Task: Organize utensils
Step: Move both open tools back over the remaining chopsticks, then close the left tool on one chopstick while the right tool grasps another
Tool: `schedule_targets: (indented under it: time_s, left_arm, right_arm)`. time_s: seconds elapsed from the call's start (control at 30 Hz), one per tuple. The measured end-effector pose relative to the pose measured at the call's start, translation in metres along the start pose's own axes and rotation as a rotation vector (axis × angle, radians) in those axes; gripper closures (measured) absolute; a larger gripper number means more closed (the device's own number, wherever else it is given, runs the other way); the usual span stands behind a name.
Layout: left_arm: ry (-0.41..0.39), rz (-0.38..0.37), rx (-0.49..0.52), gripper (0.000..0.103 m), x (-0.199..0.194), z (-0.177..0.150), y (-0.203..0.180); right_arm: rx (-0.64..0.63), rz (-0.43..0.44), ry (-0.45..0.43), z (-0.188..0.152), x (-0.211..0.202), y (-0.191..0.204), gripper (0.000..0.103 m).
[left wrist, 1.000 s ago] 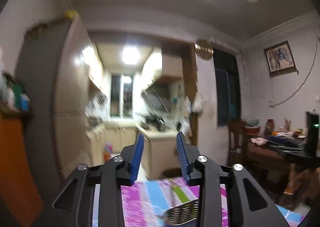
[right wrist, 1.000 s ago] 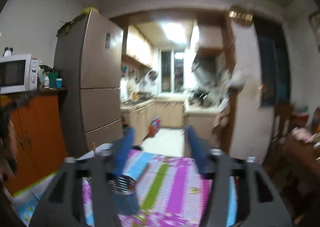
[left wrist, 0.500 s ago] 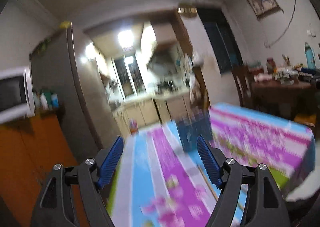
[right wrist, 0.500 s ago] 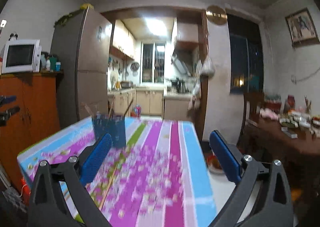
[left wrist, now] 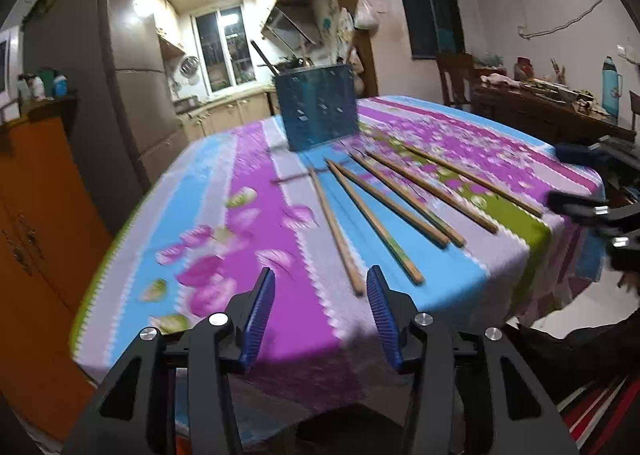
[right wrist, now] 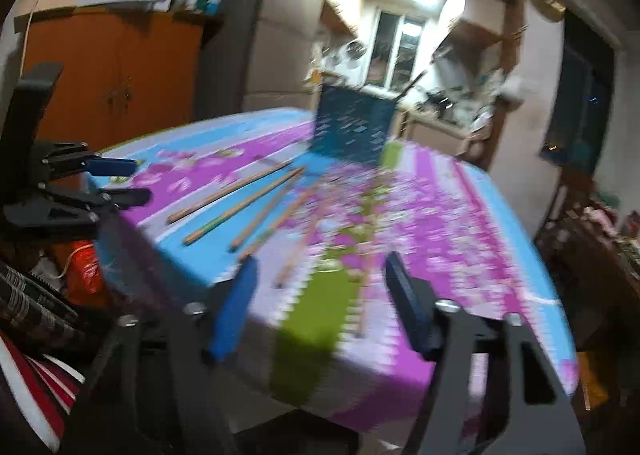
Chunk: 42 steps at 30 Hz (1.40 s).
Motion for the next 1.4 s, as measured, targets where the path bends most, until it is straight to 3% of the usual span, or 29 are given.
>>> schedule_targets:
  time_s: [0.1, 0.23, 0.4, 0.63, 0.73, 0.93, 0.97, 1.03, 1.17, 1.4]
  left_arm:
    - [-0.006, -0.013, 0.013, 0.054, 0.006, -0.006, -0.010]
    - [-0.020, -0.001, 0.000, 0.056, 0.016, -0.008, -0.011]
    - [-0.012, -0.015, -0.013, 0.069, 0.027, -0.011, -0.015]
    - [-0.028, 0.002, -0.024, 0.071, 0.033, -0.010, -0.016]
    - [-0.036, -0.005, -0.033, 0.077, 0.034, -0.011, -0.017]
    - [-0.050, -0.016, -0.091, 0.079, 0.035, -0.012, -0.014]
    - [-0.053, -0.017, -0.094, 0.080, 0.035, -0.013, -0.014]
    - [-0.061, -0.021, -0.099, 0.081, 0.035, -0.013, -0.014]
    - [-0.066, -0.001, -0.108, 0.094, 0.036, -0.014, -0.010]
    - [-0.067, 0.021, -0.113, 0.095, 0.037, -0.013, -0.006]
  right_arm:
    - [0.021, -0.003, 0.055, -0.009, 0.026, 0.010, 0.083]
    - [0.061, 0.010, 0.076, -0.017, 0.036, 0.017, 0.084]
    - [0.060, -0.024, 0.079, -0.020, 0.039, 0.016, 0.084]
    - [0.096, -0.023, 0.076, -0.022, 0.041, 0.010, 0.084]
    - [0.120, -0.013, 0.071, -0.022, 0.044, 0.009, 0.089]
    - [0.198, -0.007, 0.063, -0.024, 0.045, 0.005, 0.091]
    - [0.202, -0.006, 0.060, -0.024, 0.045, 0.005, 0.096]
    - [0.213, -0.011, 0.052, -0.024, 0.045, 0.005, 0.097]
    - [0.241, -0.026, 0.041, -0.024, 0.044, 0.003, 0.098]
    - [0.275, -0.055, 0.028, -0.025, 0.039, -0.004, 0.098]
Point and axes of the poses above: each gripper's, at about its wrist camera, not at the fingertips, and x roughly the way its jaws point, y to its left, z to its top, the point moved 5 cm from there along x, roughly the way its jaws point, and after that the axes turned 9 degrees about -y, right-handed, at the moved point
